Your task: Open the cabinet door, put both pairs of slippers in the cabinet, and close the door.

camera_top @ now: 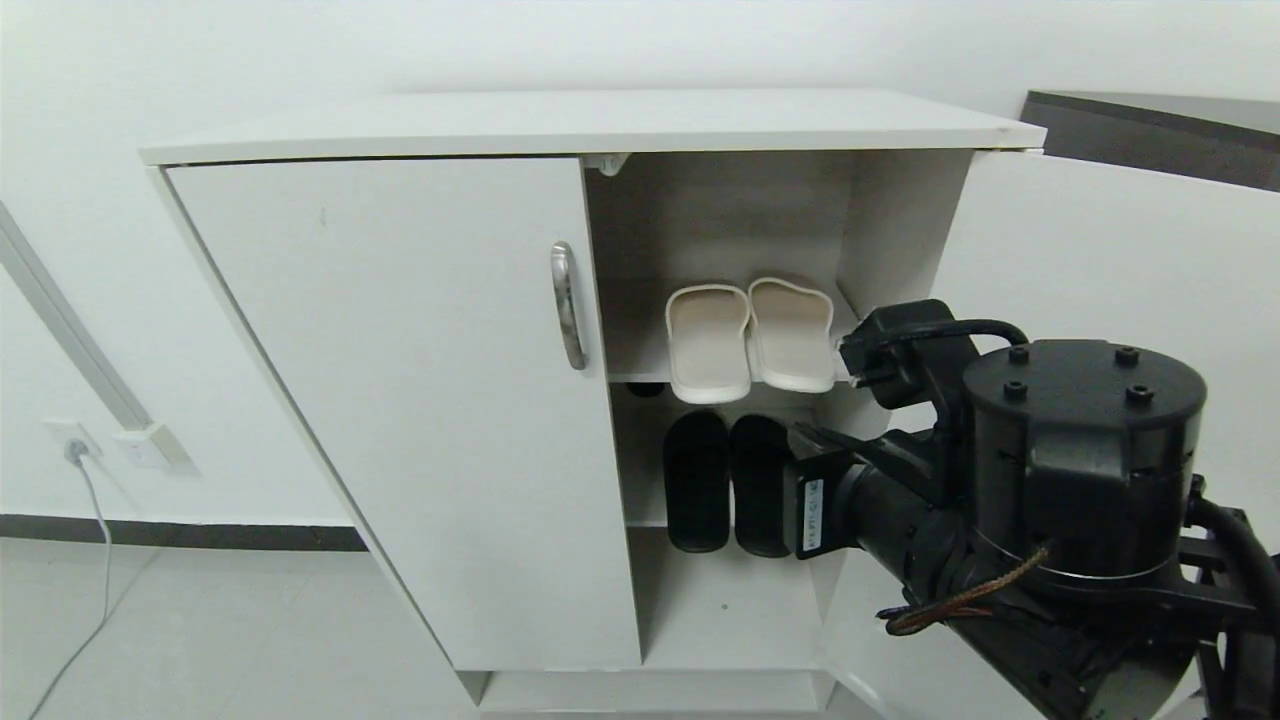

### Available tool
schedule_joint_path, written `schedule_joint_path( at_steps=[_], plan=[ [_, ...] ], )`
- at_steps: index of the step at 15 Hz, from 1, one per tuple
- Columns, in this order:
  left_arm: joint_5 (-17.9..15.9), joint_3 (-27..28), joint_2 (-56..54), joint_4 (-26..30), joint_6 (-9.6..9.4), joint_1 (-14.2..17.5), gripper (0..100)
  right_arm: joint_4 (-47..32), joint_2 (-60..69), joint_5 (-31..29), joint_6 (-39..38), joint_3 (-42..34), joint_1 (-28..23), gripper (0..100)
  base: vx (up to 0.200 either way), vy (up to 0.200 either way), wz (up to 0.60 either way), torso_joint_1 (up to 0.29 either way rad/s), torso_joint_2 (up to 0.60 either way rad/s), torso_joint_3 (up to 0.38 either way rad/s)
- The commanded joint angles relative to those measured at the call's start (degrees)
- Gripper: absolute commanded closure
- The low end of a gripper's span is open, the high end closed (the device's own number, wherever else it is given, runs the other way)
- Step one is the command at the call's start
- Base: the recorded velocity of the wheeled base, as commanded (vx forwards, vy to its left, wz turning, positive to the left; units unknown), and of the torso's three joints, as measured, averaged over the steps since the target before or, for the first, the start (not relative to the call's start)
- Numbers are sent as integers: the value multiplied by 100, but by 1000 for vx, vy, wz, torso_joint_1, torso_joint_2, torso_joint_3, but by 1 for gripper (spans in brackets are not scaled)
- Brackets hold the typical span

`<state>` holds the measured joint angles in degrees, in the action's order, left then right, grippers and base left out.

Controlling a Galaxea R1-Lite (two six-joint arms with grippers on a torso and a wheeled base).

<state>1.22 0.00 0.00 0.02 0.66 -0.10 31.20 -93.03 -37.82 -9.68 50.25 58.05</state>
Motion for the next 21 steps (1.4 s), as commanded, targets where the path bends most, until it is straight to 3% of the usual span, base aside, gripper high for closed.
schedule_joint_path(
  at_steps=[1,8,21],
  plan=[
    [1,0,0,-2,4,1,100,1,-23,2,1,-15,-22,100,-200,0,0,7,2,-2],
    [1,0,9,-2,4,1,100,238,-14,2,168,-209,-48,100,-200,0,0,1,4,5],
    [1,0,0,-2,13,1,100,458,-102,11,361,-437,-215,100,0,0,0,0,0,0]
  ],
)
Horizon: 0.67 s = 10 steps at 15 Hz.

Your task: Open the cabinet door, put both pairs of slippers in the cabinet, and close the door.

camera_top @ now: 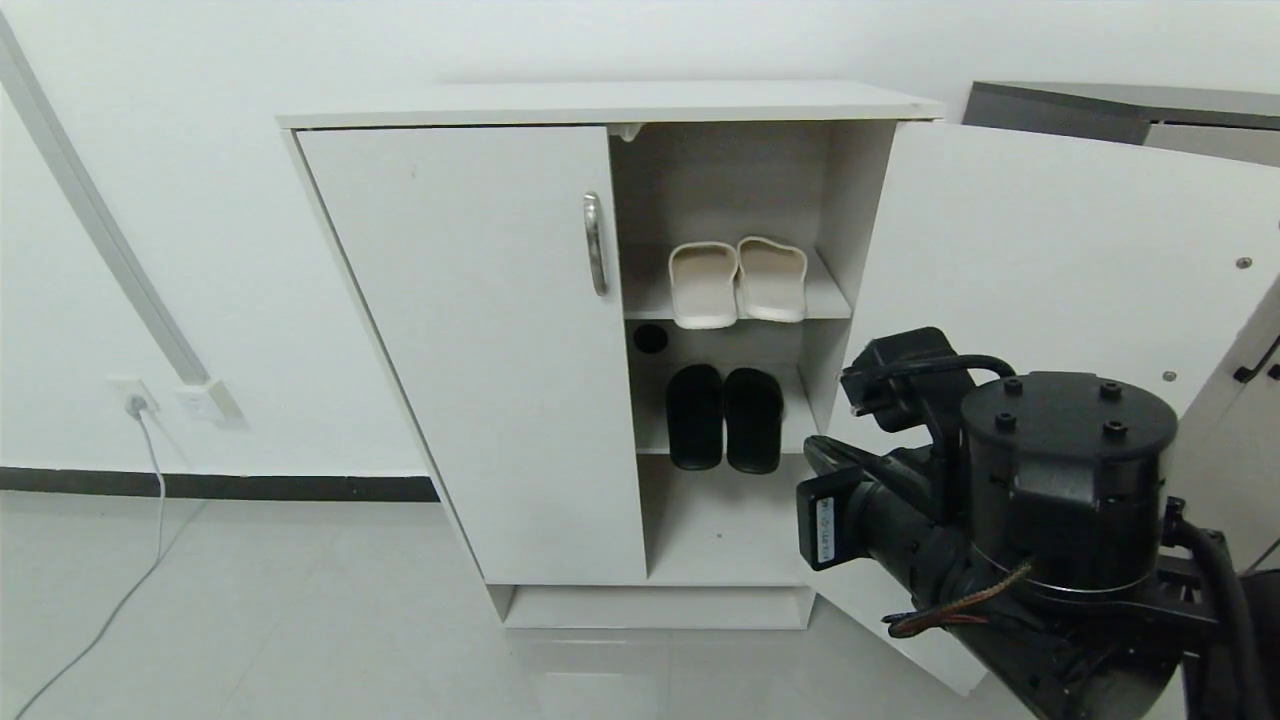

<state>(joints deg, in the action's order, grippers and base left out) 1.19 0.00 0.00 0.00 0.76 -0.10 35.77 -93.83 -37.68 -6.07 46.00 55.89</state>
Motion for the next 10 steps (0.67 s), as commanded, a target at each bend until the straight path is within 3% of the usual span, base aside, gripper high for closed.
schedule_joint_path(
  at_steps=[1,10],
  plan=[
    [4,0,9,0,4,1,100,0,-21,-2,1,-12,0,100,0,0,0,0,0,0],
    [12,0,0,0,4,1,100,9,-65,-2,1,-29,0,100,0,0,0,0,0,0]
  ],
)
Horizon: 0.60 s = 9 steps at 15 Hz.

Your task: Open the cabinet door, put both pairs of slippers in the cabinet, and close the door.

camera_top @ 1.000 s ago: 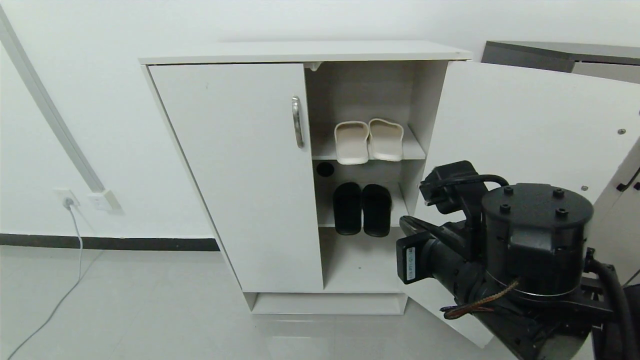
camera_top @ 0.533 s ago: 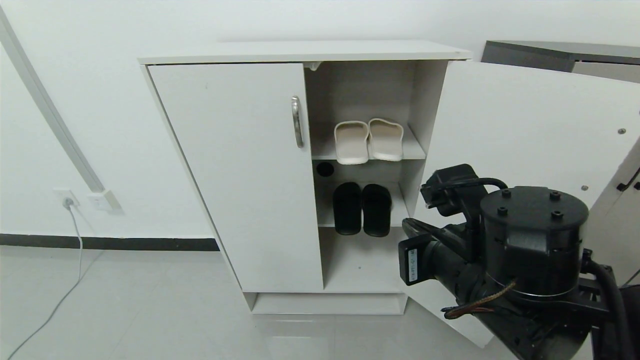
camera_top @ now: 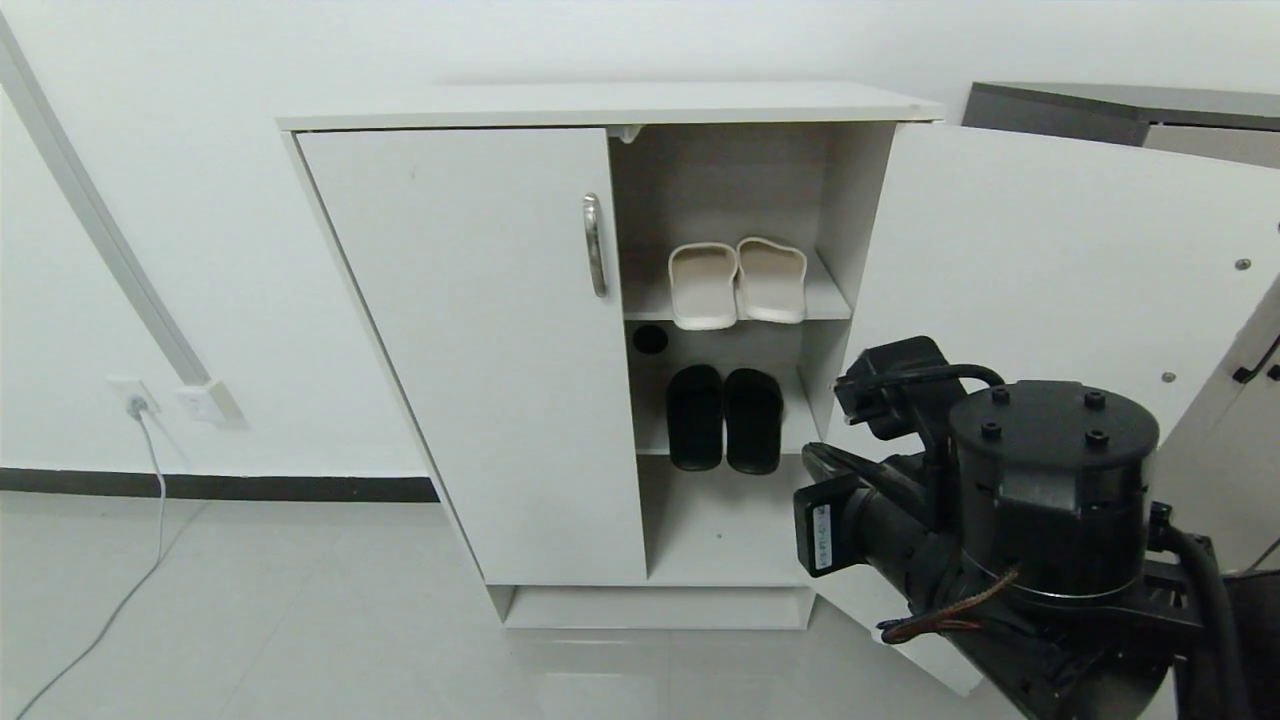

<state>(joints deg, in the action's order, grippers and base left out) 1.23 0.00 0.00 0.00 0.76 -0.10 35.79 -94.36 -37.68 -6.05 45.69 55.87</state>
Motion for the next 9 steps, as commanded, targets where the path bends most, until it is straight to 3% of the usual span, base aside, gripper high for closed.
schedule_joint_path(
  at_steps=[1,4,9],
  plan=[
    [0,0,9,0,4,1,100,7,-13,-2,-2,1,3,100,0,0,0,7,-212,-237],
    [0,0,0,0,12,1,100,7,-13,-2,-2,-8,3,100,0,0,0,20,-204,-342],
    [0,0,0,0,12,1,100,7,-22,-2,-11,-34,3,100,0,0,0,72,-520,-359]
  ],
)
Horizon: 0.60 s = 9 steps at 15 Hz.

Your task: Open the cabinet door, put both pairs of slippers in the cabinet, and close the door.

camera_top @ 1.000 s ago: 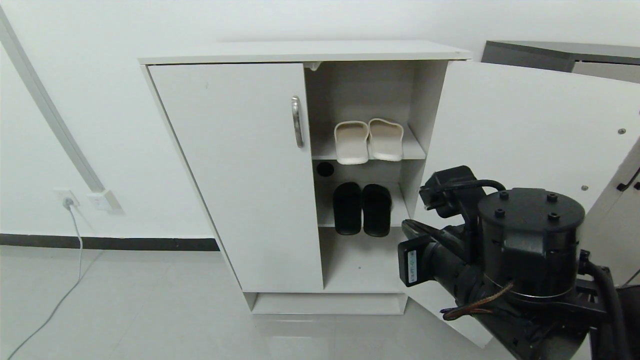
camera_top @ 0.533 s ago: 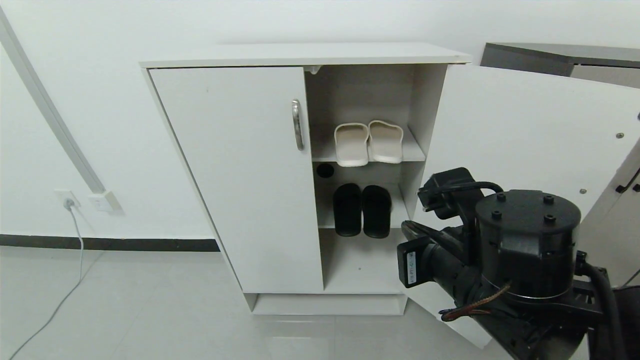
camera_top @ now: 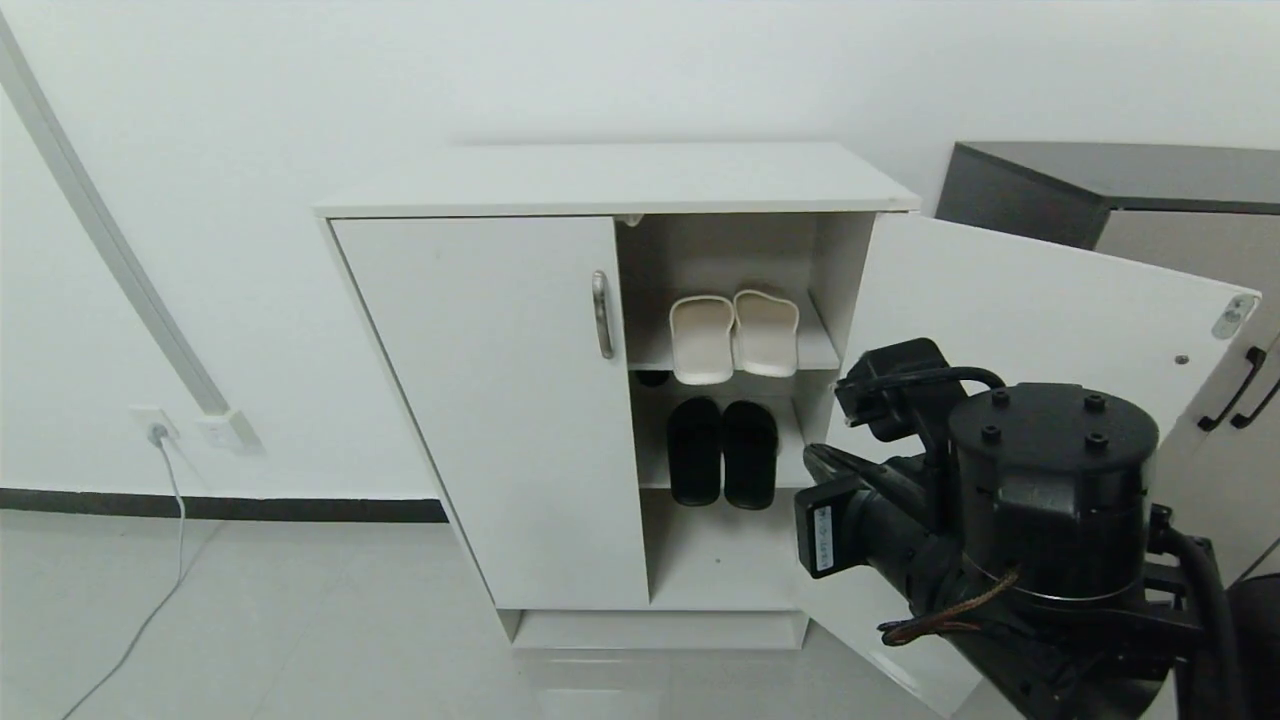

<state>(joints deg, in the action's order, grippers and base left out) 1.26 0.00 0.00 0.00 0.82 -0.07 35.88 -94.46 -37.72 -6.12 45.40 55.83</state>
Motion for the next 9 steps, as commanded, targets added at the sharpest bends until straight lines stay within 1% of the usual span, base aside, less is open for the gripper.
schedule_joint_path(
  at_steps=[1,9],
  plan=[
    [-3,0,9,0,6,-1,100,-2,-11,1,-3,-5,7,100,0,0,0,129,-456,-344],
    [-3,0,9,0,-3,-1,100,-2,-19,1,-3,-13,7,100,0,0,0,153,-474,-324]
  ],
)
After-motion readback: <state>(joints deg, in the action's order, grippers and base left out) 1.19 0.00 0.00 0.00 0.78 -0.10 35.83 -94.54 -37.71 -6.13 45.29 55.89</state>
